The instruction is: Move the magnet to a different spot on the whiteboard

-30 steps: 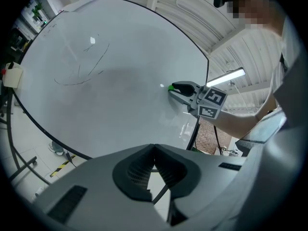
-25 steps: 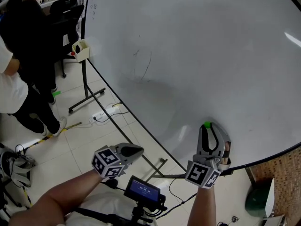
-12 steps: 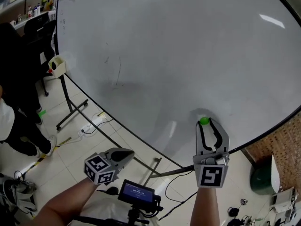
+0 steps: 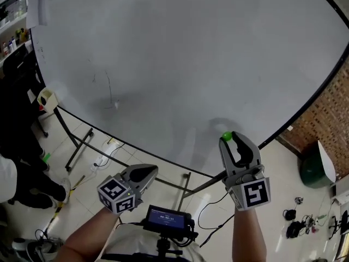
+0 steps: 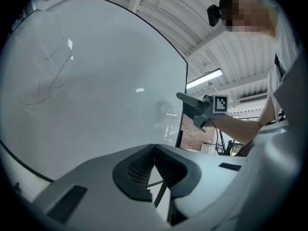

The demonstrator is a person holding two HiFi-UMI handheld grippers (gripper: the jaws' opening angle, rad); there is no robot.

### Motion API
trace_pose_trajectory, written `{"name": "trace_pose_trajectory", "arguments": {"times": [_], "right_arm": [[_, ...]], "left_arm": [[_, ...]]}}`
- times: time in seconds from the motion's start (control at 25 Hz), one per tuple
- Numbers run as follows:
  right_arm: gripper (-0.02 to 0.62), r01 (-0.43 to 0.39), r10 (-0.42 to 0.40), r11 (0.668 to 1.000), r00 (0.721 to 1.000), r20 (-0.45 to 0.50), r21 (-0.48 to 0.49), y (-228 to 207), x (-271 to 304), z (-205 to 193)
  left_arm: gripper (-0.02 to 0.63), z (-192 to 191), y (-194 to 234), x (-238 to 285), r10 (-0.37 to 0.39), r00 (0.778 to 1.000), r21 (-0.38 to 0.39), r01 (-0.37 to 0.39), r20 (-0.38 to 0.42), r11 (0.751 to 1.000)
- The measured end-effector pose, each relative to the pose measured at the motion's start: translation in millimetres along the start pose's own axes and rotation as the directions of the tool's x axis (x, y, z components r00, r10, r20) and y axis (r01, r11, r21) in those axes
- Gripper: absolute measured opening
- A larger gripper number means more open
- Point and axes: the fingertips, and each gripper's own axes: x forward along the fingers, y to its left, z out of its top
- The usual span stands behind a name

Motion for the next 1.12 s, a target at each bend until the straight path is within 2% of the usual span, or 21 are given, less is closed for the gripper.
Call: {"name": "trace_pose_trajectory", "arguments": {"times": [0.16, 0.52, 0.84, 1.12], "right_arm": [[0.155, -0.007, 0.007, 0.999, 1.000, -0.019, 0.033, 0, -24, -17], [0.155, 0.033, -0.026, 0.980, 0.999, -0.038, 0.194, 10, -87, -51], [0.155, 0.071, -0.064, 0.924, 0.997, -0.032, 0.375, 36, -133, -76], [0.154, 0.103, -0.094, 0.858, 0.995, -0.043, 0.503, 47, -166, -107]], "left_arm": [[0.028, 5, -10, 13, -0.042, 0.999, 0.020, 0.042, 0.008, 0.999], [0.028, -3, -45, 22, -0.128, 0.991, 0.036, 0.129, -0.028, 0.991], [0.028, -16, -77, 19, -0.165, 0.983, 0.036, 0.168, -0.081, 0.985], [0.026, -26, -89, 26, -0.195, 0.975, 0.032, 0.200, -0.108, 0.979]]}}
